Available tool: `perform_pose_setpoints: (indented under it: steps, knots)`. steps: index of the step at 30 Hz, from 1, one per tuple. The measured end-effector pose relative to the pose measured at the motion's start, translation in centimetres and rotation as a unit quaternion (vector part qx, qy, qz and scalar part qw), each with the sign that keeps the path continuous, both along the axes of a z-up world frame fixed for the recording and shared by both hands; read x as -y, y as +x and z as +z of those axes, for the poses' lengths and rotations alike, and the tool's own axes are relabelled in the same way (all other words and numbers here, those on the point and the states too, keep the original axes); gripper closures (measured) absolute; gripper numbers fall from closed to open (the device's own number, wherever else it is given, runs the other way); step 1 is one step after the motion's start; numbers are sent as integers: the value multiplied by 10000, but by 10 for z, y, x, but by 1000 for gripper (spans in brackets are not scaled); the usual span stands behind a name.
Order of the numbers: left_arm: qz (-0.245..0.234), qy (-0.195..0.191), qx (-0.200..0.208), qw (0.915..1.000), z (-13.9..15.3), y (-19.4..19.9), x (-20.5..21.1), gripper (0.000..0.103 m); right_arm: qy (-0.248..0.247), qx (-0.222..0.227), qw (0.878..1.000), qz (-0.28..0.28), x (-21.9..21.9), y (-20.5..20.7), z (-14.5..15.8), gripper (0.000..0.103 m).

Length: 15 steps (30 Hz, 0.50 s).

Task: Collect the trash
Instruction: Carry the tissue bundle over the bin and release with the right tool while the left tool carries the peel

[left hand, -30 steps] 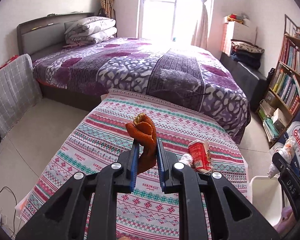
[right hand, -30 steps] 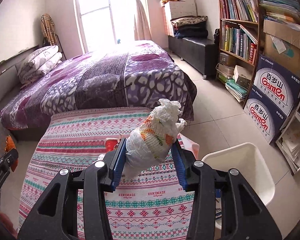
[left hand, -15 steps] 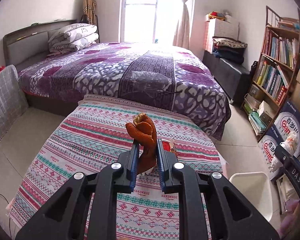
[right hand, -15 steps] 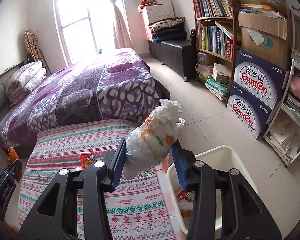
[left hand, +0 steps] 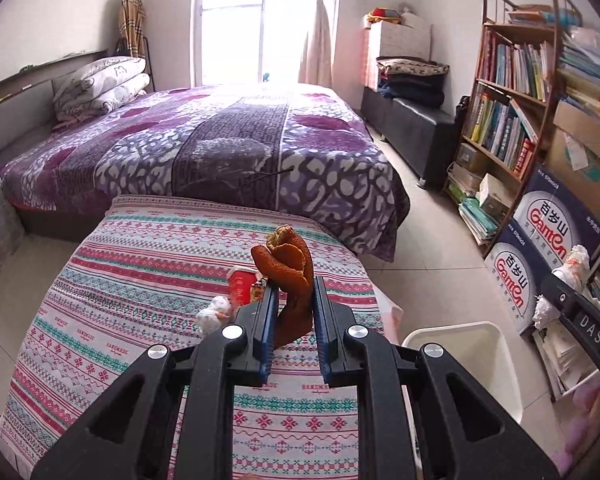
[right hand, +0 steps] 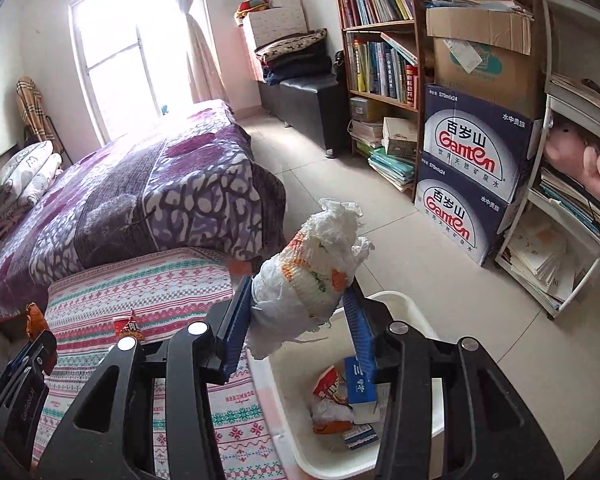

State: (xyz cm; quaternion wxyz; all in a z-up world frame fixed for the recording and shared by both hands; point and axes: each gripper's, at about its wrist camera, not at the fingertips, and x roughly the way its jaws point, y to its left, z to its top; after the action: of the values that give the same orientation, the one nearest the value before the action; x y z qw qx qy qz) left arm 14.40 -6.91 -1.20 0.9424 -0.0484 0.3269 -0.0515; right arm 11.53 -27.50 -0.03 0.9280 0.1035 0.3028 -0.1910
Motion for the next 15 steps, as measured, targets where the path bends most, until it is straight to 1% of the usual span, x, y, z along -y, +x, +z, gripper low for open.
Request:
perform_pose_setpoints:
  steps: [5, 8, 9, 10, 12, 14, 15]
  knots:
    - [-258, 16, -8, 9997, -2, -2, 29, 86, 18, -57, 9997, -245, 26, -7, 0, 60]
    - [-421, 37, -10, 9991, -4, -5, 46, 86, 67, -43, 9991, -407, 39, -12, 1, 55]
    - [-470, 45, -7, 9989, -4, -5, 52, 86, 106, -41, 9990, -435, 44, -13, 1, 48]
    - [-523, 53, -10, 9986, -5, -6, 57, 86, 134, -30, 9988, -472, 49, -15, 1, 36]
    - [-619, 74, -13, 9981, -6, -9, 67, 86, 131, 31, 9979, -630, 56, -20, 2, 30]
    - [-708, 92, -24, 9974, -8, -11, 76, 86, 110, 55, 9973, -723, 63, -23, 3, 28]
    - [-750, 95, -33, 9971, -8, -12, 80, 86, 105, 70, 9969, -782, 66, -24, 3, 26]
